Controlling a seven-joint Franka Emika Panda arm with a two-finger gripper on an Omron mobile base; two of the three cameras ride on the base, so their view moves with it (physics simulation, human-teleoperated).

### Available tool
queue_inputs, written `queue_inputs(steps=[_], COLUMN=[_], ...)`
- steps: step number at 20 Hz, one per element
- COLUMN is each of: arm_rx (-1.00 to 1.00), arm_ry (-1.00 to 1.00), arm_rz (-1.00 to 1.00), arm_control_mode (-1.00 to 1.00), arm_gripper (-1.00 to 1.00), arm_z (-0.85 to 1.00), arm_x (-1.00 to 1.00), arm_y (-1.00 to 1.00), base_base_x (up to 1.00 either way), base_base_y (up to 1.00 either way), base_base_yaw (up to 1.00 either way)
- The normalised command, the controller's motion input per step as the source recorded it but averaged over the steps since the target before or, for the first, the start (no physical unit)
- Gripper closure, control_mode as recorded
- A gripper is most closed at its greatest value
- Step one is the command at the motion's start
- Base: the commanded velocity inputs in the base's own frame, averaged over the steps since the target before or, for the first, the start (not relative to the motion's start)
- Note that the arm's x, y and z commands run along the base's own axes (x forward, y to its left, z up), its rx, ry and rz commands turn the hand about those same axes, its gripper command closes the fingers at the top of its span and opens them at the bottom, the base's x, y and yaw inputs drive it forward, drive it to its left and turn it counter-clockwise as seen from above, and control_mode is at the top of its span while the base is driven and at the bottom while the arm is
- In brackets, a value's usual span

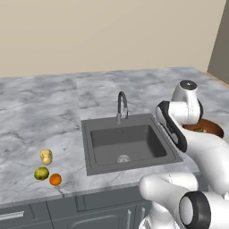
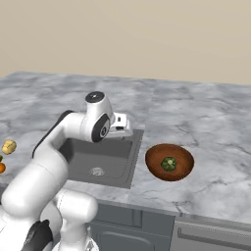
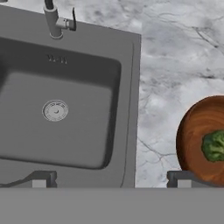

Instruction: There is a mixed pile of frozen fruits and vegetables on the counter. Locate all the frozen vegetables and place the items in a bowl on the counter. Take all the frozen fruits and defrost them in a running sink.

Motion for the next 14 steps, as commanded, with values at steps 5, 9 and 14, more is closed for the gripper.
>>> queue_inputs(steps=[5,9,14], arm_rx=[0.0,0.0,0.0], arm_ry=[0.0,0.0,0.0], arm_rz=[0.0,0.0,0.0], arm_control_mode=[-1.0,-1.0,-1.0], arm_gripper=[-1.0,-1.0,-1.0], arm_z=[0.0,0.0,0.0], arm_x=[-0.02,0.0,-0.01], arm_y=[0.42,0.42,0.43], base_base_x=[0.0,0.0,0.0], base_base_y=[0.0,0.0,0.0], base_base_yaw=[0.0,0.0,0.0])
